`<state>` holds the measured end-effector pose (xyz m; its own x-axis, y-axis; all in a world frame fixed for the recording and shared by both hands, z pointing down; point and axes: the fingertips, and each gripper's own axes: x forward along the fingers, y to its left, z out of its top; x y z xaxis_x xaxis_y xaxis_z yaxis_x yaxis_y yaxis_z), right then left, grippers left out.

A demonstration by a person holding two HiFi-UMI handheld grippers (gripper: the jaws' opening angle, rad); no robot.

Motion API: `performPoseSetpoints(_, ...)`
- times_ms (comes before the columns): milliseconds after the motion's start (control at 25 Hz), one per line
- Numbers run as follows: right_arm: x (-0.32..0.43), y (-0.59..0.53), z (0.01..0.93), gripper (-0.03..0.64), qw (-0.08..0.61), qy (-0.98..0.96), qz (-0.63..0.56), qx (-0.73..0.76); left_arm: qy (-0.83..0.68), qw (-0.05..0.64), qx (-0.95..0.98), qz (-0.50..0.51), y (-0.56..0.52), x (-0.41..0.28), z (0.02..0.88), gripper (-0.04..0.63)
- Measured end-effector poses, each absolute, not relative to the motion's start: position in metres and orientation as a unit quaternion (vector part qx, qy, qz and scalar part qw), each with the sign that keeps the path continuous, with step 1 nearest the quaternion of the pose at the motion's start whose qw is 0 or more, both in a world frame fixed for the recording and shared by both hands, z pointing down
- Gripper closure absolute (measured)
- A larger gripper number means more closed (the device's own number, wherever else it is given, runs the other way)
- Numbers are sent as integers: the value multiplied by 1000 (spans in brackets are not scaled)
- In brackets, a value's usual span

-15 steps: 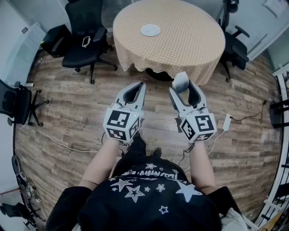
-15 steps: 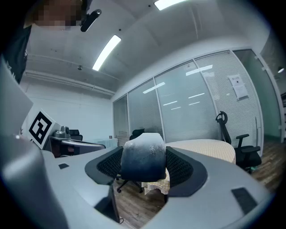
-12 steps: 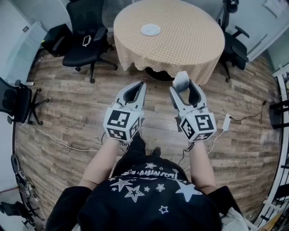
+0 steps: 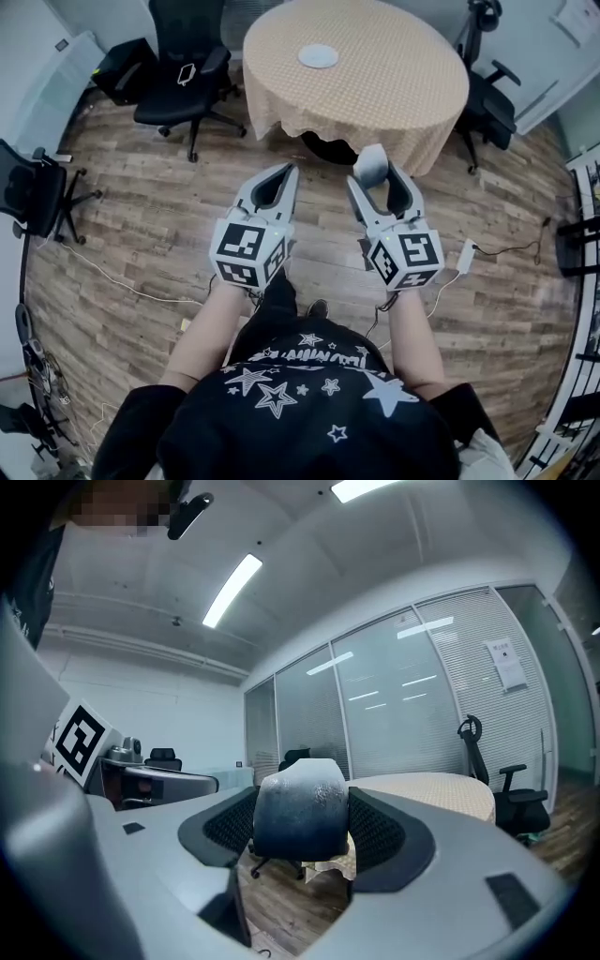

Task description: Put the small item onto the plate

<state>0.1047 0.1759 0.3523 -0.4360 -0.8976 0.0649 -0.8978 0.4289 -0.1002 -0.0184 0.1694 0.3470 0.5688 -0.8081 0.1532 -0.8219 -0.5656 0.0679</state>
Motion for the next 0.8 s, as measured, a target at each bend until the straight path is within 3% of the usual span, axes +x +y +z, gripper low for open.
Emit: performPoseSetpoints(800,105,155,344,307,-20,-835,69,546,-454,67,887,48,153,-28,346,586)
